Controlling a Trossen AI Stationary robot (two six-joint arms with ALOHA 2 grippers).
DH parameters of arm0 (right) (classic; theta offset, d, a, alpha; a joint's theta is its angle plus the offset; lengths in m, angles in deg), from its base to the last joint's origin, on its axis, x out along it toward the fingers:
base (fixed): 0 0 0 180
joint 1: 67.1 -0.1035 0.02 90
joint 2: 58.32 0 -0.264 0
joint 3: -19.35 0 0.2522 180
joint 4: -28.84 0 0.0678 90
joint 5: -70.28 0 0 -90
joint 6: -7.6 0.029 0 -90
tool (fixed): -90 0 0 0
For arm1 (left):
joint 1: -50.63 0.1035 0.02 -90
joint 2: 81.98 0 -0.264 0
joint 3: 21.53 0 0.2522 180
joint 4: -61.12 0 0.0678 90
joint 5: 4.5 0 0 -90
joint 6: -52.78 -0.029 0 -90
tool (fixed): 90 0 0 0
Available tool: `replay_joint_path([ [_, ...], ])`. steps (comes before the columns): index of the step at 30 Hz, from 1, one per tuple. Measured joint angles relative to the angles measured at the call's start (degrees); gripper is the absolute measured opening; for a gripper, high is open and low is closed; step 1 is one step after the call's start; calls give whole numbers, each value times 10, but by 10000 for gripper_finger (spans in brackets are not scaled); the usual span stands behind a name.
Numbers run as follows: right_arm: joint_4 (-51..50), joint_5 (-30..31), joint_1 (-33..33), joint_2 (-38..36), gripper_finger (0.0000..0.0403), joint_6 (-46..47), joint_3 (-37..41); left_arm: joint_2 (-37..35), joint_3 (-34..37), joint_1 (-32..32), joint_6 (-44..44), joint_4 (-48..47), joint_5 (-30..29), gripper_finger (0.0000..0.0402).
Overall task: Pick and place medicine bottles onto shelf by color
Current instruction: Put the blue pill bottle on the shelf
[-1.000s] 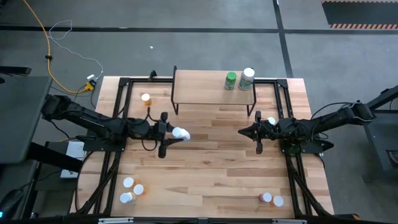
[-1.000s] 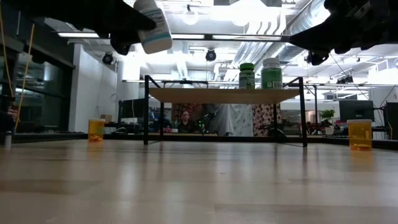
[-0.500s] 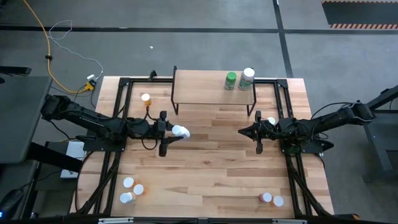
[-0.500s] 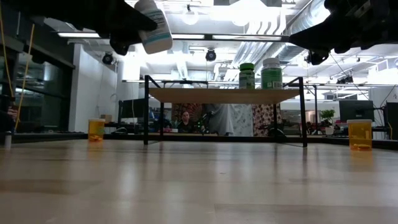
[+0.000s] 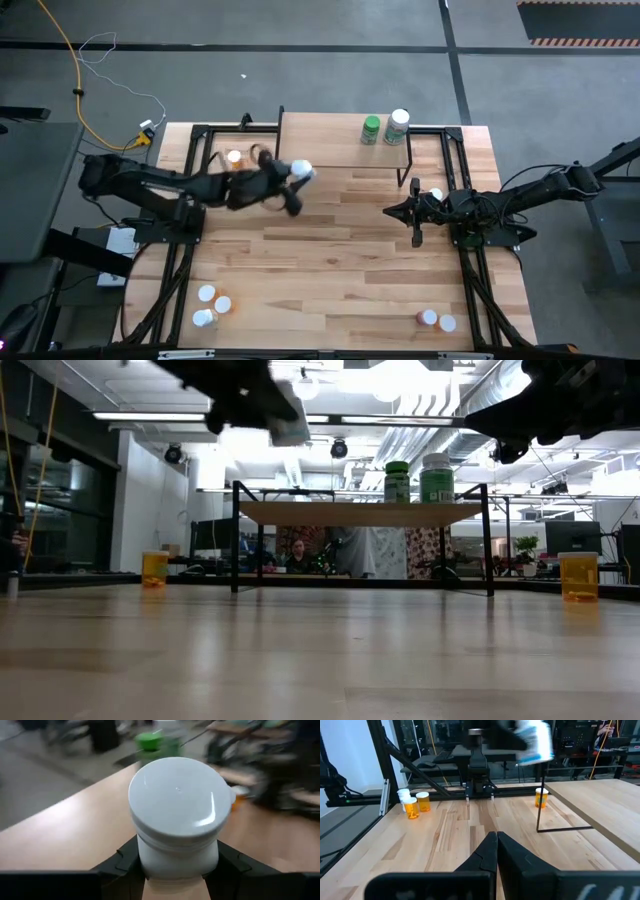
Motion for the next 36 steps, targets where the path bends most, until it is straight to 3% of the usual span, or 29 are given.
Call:
replay_joint_path([
  [6, 0, 0, 0, 0, 0, 0, 0, 101, -157, 100, 59, -183, -9, 145],
  [10, 0, 0, 0, 0, 0, 0, 0, 153, -209, 148, 95, -212, -21, 145],
  [20, -4, 0, 0, 0, 0, 0, 0, 203, -217, 219, 215, -203, -39, 148],
  [36, -1, 0, 0, 0, 0, 0, 0, 227, -217, 244, 248, -221, -75, 150],
])
